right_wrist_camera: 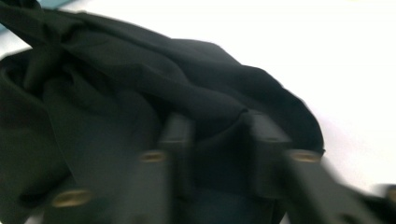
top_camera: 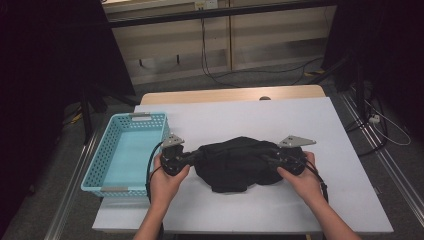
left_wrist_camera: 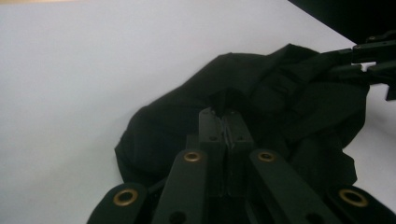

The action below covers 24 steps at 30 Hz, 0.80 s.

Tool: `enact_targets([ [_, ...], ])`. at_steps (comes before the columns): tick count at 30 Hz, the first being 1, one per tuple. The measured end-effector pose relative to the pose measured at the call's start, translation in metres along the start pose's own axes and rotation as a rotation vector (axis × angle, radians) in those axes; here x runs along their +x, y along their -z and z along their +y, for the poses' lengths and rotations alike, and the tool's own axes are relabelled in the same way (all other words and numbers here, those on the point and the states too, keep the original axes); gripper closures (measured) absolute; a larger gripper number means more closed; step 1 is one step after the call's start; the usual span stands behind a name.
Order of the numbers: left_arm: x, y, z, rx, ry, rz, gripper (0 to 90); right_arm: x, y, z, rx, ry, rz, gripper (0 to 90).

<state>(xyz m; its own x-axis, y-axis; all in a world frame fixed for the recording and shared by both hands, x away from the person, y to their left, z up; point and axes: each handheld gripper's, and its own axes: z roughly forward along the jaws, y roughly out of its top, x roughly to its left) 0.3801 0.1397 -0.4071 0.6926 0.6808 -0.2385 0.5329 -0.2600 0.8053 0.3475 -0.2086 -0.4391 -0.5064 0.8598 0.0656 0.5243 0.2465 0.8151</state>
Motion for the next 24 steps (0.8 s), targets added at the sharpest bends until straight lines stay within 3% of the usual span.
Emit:
enact_targets([
  [1, 0.0, 0.0, -0.001, 0.004, -0.004, -0.002, 88.4, 0.0, 0.0, 0.001, 0.0, 0.014, -0.004, 82.0],
  [4, 0.0, 0.001, -0.003, 0.006, -0.007, -0.009, 85.9, -0.002, 0.005, 0.003, -0.013, 0.026, 0.022, 85.8],
  [9, 0.002, 0.006, 0.004, -0.055, -0.002, 0.01, 57.3, -0.004, 0.013, -0.002, 0.001, 0.042, 0.043, 86.0],
  [15, 0.007, 0.011, 0.019, -0.116, -0.011, 0.037, 41.7, -0.003, 0.014, -0.006, 0.012, 0.049, 0.057, 86.0],
  [18, 0.005, 0.001, 0.02, -0.077, -0.058, 0.041, 37.0, 0.002, 0.014, -0.008, 0.018, 0.06, 0.065, 86.0],
  [24, 0.001, -0.032, 0.01, 0.052, -0.139, 0.04, 33.6, 0.009, 0.014, -0.011, 0.027, 0.075, 0.074, 85.9],
])
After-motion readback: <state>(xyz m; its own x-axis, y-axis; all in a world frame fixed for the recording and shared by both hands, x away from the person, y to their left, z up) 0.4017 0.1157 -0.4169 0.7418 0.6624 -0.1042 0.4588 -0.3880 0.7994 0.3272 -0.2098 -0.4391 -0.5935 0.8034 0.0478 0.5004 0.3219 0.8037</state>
